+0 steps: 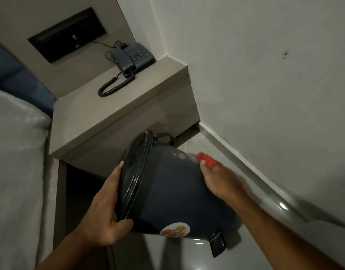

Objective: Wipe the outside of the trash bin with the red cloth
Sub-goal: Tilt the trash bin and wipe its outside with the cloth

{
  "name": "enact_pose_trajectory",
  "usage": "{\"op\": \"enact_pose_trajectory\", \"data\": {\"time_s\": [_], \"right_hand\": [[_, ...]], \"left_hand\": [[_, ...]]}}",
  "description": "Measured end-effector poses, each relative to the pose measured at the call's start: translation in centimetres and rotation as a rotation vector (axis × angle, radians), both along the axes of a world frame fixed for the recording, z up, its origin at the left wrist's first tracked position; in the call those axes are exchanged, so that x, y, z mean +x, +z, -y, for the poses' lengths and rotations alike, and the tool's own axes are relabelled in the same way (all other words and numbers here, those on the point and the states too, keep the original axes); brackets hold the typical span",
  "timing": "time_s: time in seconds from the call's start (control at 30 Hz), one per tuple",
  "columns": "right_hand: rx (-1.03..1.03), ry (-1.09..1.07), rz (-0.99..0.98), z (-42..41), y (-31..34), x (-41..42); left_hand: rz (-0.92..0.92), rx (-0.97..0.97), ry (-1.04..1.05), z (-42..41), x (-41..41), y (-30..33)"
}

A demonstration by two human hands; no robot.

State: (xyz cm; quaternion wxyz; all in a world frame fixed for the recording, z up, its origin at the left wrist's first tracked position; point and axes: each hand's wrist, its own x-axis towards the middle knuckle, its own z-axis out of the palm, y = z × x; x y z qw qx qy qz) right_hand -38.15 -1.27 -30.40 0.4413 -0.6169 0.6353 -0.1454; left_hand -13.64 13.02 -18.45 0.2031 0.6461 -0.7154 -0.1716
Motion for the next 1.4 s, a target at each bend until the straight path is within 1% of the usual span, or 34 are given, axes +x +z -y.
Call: {"op": "enact_pose_trajectory", "data": {"time_s": [0.03,0.1,0.13,0.17,0.23,0.27,0.3,0.33,0.37,0.43,0.47,0.5,0.53,0.57,0.6,0.67,0.73,0.77,0.83,0.87,0.9,0.97,1.03,1.07,1.13,1.2,1.27,1.3,1.33,1.37,1.4], "right_hand": [[-0.002,0.050,0.036,0.8,2.0,1.9],[-0.008,0.124,0.180,1.7,5.8,5.5],[-0.037,0.147,0.228,1.7,7.2,6.9],[-0.108,0.159,0.278,1.1,7.8,7.5],[-0.394,0.141,0.399,-0.9,6.3,6.6],[-0.498,0.155,0.443,-1.9,4.7,5.1],[-0.536,0.178,0.456,-2.5,2.6,3.2],[-0.506,0.175,0.449,-2.8,0.3,0.9],[-0.402,0.118,0.418,-2.8,-1.8,-1.2],[-0.086,-0.036,0.300,-1.8,-4.9,-4.2],[0.065,-0.095,0.256,-1.2,-5.6,-4.5],[0.174,-0.145,0.244,-0.7,-5.5,-4.2],[0.218,-0.164,0.244,-0.3,-4.6,-3.1],[0.211,-0.160,0.259,-0.2,-3.1,-1.6],[0.149,-0.147,0.294,-0.3,-1.4,0.1],[-0.092,-0.115,0.416,-1.7,2.2,4.0],[-0.314,-0.086,0.538,-5.1,4.3,6.9],[-0.411,-0.035,0.545,-7.1,4.5,7.3],[-0.580,0.083,0.429,-9.9,1.7,6.0],[-0.597,0.101,0.355,-10.5,-0.4,4.5],[-0.534,0.067,0.271,-10.4,-2.4,3.2],[-0.266,-0.079,0.132,-7.8,-4.5,1.9],[-0.073,-0.192,0.095,-3.9,-3.4,2.7],[-0.053,-0.183,0.108,-2.5,-2.0,3.8],[-0.188,-0.105,0.211,-2.1,1.2,6.9],[-0.382,0.006,0.359,-4.8,3.7,9.6],[-0.508,0.133,0.387,-7.6,4.6,10.7],[-0.541,0.140,0.377,-7.9,4.4,10.5],[-0.554,0.108,0.373,-7.3,4.3,10.2],[-0.544,0.053,0.373,-6.2,4.1,9.8],[-0.508,0.003,0.364,-5.0,3.9,9.4]], "left_hand": [[0.022,-0.007,-0.020,-0.1,-0.1,0.0],[0.071,-0.011,-0.053,-0.2,-0.3,-0.2],[0.090,-0.006,-0.036,-0.4,-0.3,-0.3],[0.105,-0.002,-0.014,-0.6,-0.2,-0.3],[0.124,-0.006,-0.021,-0.7,-0.3,-0.1],[0.139,-0.008,-0.042,-0.6,-0.4,0.0],[0.158,-0.016,-0.067,-0.5,-0.5,0.0],[0.164,-0.024,-0.090,-0.3,-0.8,-0.1],[0.161,-0.030,-0.105,0.0,-1.1,0.0],[0.156,-0.037,-0.131,0.7,-2.0,0.4],[0.163,-0.040,-0.152,0.9,-2.2,0.5],[0.171,-0.051,-0.174,1.0,-2.3,0.4],[0.176,-0.062,-0.178,1.0,-2.2,0.4],[0.178,-0.067,-0.166,0.9,-2.0,0.5],[0.177,-0.066,-0.142,0.9,-1.9,0.6],[0.183,-0.070,-0.095,1.0,-2.0,0.5],[0.189,-0.058,-0.047,1.2,-1.9,0.5],[0.176,-0.042,-0.019,1.3,-1.7,0.8],[0.119,-0.027,0.041,1.5,-1.1,1.2],[0.073,-0.035,0.069,1.6,-0.8,1.3],[0.027,-0.050,0.097,1.6,-0.4,1.3],[-0.043,-0.079,0.136,1.6,-0.1,1.3],[-0.075,-0.044,0.154,1.7,0.0,1.1],[-0.063,-0.023,0.167,1.8,0.0,1.0],[-0.019,-0.012,0.197,2.2,-0.3,1.2],[0.025,-0.039,0.280,3.0,-0.7,1.3],[0.014,-0.062,0.383,3.4,-1.0,1.7],[-0.028,-0.055,0.346,3.3,-1.0,1.7],[-0.047,-0.014,0.246,3.0,-0.7,1.9],[-0.027,0.068,0.119,2.6,-0.4,1.9],[0.070,0.153,0.003,2.2,0.3,1.8]]}}
